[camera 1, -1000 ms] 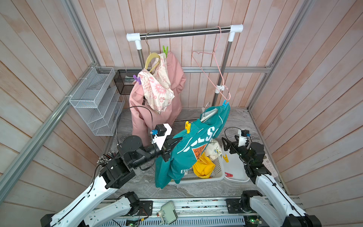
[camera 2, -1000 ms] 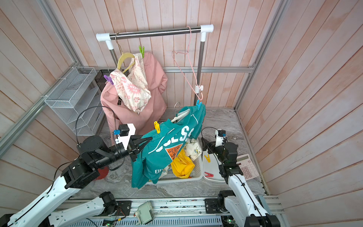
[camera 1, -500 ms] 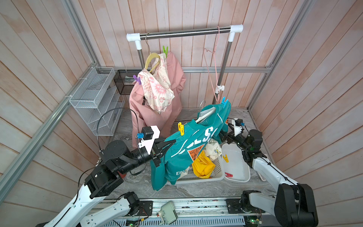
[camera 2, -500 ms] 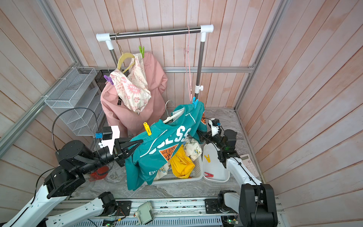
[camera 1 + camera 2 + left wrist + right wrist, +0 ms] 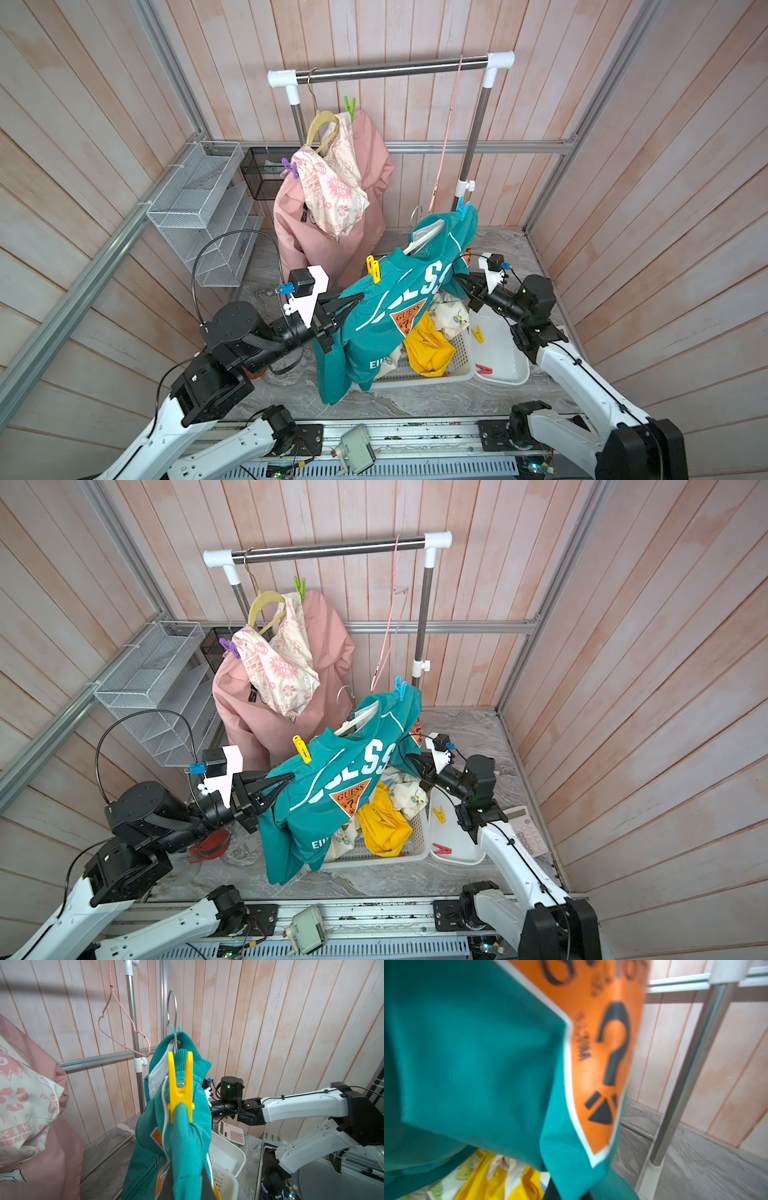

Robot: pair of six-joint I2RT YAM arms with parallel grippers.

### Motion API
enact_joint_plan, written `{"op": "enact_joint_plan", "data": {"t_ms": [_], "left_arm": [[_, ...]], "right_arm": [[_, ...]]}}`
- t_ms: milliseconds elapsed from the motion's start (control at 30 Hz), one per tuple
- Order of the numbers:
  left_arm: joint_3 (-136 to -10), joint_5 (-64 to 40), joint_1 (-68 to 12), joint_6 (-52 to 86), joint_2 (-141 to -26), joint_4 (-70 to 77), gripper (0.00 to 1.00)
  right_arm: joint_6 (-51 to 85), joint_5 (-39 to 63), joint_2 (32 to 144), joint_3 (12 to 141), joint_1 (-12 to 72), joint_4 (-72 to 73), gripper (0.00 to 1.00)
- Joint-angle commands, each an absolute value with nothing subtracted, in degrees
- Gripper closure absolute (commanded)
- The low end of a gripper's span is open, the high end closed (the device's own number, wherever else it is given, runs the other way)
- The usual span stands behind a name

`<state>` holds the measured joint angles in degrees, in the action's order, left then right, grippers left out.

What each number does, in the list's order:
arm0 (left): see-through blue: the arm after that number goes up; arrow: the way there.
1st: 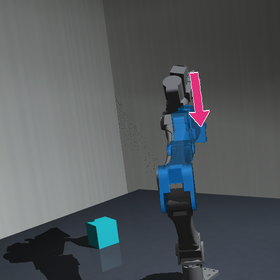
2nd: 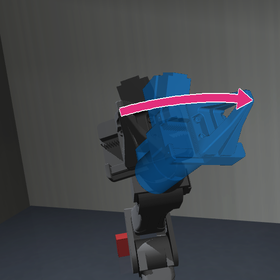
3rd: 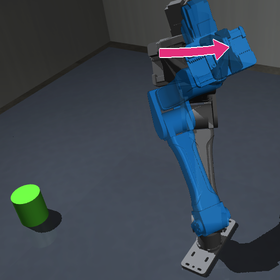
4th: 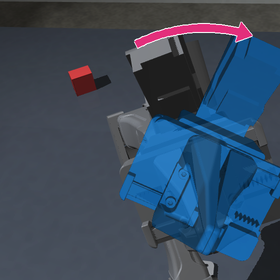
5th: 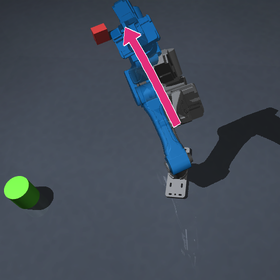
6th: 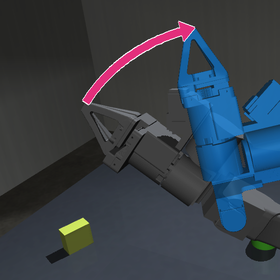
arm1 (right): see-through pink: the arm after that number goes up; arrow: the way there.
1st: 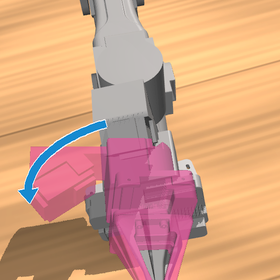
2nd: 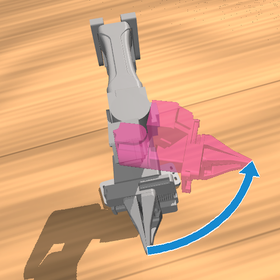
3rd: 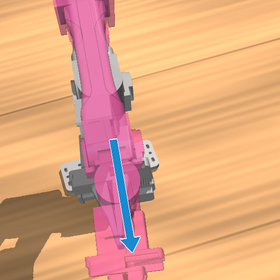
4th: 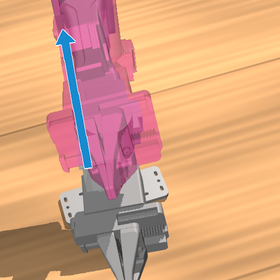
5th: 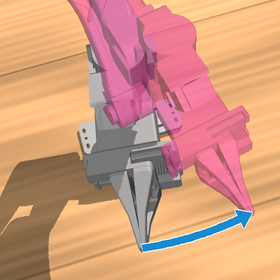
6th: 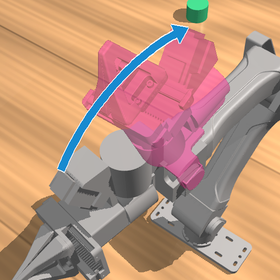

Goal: Remove the clothespins securing jackets to the hanger
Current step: Adjust the jacket in the basket.

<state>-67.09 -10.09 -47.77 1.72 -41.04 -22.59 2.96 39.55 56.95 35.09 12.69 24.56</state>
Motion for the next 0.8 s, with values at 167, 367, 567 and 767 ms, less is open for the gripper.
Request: {"op": "enact_joint_plan", "data": {"t_ms": [167, 367, 567, 767], "left_arm": [[-68.05, -6.06, -47.62, 1.14, -43.58, -14.02, 1.00], [-61.51, -0.79, -47.64, 1.86, -44.12, -5.19, 1.00], [-57.09, 0.46, -47.64, 1.68, -47.06, -0.12, 1.00], [-55.32, 1.79, -47.58, 1.67, -49.10, 1.01, 1.00]], "right_arm": [[15.45, 33.34, 49.35, 34.60, 20.43, 16.62, 1.00], [23.16, 25.75, 49.40, 26.91, 26.56, 19.07, 1.00], [31.94, 22.18, 53.35, 15.63, 27.50, 28.70, 1.00], [35.82, 18.90, 60.58, 11.86, 28.02, 34.64, 1.00]]}}
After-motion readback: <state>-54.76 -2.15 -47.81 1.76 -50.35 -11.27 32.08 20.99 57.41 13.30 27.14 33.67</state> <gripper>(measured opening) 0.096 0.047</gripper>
